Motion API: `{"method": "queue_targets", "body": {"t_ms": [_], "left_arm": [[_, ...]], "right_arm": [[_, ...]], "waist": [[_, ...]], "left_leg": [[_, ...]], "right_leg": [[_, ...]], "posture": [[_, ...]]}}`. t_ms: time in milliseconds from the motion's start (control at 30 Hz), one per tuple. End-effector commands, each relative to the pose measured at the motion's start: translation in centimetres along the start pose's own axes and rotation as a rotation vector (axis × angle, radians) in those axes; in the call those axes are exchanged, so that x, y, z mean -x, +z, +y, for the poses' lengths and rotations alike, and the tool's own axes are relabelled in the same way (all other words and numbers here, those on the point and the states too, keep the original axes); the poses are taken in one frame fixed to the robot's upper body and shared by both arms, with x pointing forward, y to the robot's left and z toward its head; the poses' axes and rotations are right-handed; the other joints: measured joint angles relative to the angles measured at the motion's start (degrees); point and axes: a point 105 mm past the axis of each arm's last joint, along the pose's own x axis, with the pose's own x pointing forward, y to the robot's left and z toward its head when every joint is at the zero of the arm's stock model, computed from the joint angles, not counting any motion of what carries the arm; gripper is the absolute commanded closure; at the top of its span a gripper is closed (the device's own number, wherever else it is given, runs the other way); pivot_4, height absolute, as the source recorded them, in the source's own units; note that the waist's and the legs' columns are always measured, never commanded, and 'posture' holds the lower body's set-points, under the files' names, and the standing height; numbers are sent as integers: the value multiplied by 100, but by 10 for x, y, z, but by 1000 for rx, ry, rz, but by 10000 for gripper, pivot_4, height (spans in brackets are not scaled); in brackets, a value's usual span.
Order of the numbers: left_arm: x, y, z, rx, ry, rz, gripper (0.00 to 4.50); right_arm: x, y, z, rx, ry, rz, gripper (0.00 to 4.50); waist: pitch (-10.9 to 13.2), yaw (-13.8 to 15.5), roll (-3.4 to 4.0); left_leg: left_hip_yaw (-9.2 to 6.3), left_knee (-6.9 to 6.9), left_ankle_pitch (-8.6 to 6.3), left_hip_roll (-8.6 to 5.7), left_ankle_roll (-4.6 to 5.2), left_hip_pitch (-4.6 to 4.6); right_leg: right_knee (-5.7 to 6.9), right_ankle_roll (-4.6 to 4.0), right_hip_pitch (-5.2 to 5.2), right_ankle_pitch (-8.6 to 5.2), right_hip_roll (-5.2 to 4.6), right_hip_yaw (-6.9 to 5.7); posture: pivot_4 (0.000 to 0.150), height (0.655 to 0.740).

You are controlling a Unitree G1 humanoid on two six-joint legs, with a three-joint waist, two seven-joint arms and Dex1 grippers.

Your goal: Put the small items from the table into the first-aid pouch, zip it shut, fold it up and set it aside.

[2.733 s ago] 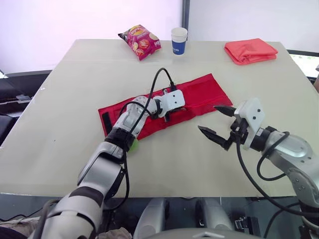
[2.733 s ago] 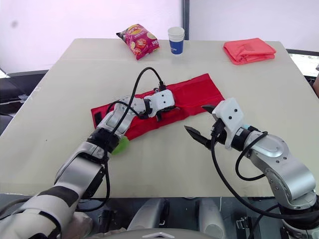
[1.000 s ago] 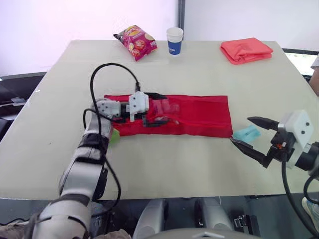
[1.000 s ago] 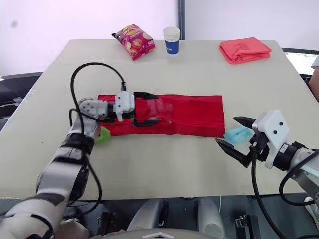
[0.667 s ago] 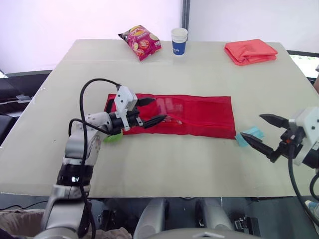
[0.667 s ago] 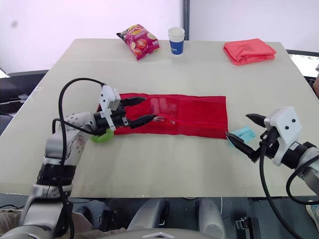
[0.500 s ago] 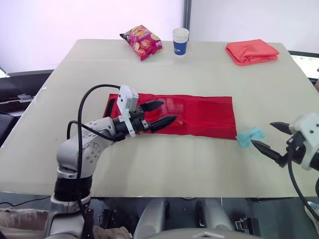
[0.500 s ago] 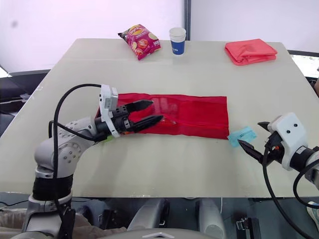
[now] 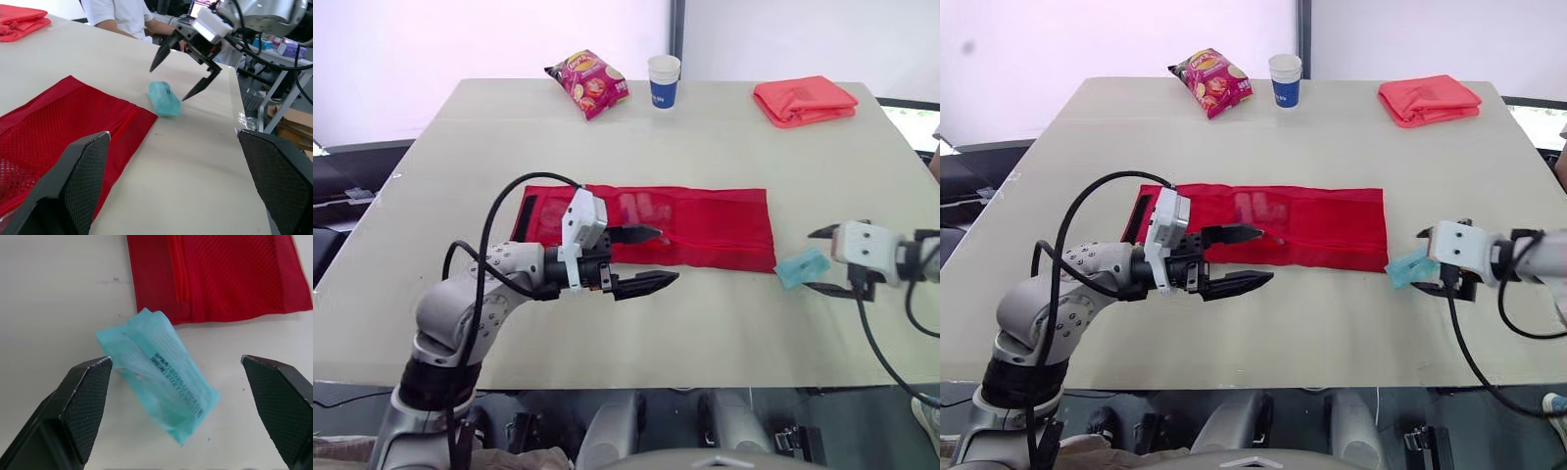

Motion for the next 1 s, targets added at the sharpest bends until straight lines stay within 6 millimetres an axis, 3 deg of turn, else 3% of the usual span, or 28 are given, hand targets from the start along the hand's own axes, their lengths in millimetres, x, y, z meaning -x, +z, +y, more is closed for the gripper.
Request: {"method": "queue_targets", "body": {"t_ms": [33, 300, 500, 567, 767, 1000], "left_arm": [[-1, 6, 5, -49, 32, -25, 410], [2, -5, 17, -58, 98, -10, 410], [-8, -15, 46, -151, 204, 65, 410], [-23, -20, 49, -155, 162, 101, 410], [-79, -20, 85, -251, 147, 226, 410], [-137, -34, 88, -374, -20, 393, 410]], "right_arm": [[-5, -4, -4, 53, 66, 21, 0], [-9, 0, -9, -6, 63, -33, 0], [6, 8, 2, -130, 14, -95, 0], [14, 9, 10, -167, -20, -103, 0], [42, 30, 20, -298, -169, -190, 0], [67, 58, 32, -454, -341, -349, 0]], "waist": [[0, 7, 0], [0, 12, 1], [-1, 72, 2], [-1, 139, 2], [0, 156, -1], [0, 133, -3]], "left_leg": [[-3, 1, 0, 0, 0, -3], [-6, 1, 0, 0, -1, -4], [-10, 2, -1, -3, 0, -7], [-12, 4, -1, -11, 0, -11], [-13, 10, -4, -25, 6, -16], [-10, 7, -5, -23, 10, -11]], "right_leg": [[-2, 0, -1, 0, -1, -3], [-5, -1, -1, 1, -5, -4], [-3, -1, -1, 1, -7, -7], [-6, 0, -1, 1, -12, -10], [-5, 2, 1, 2, -13, -11], [1, 3, 1, 1, -8, -8]], "posture": [[1500, 7400], [1500, 7400], [1500, 7400], [1500, 7400], [1500, 7400], [1500, 7400]]}}
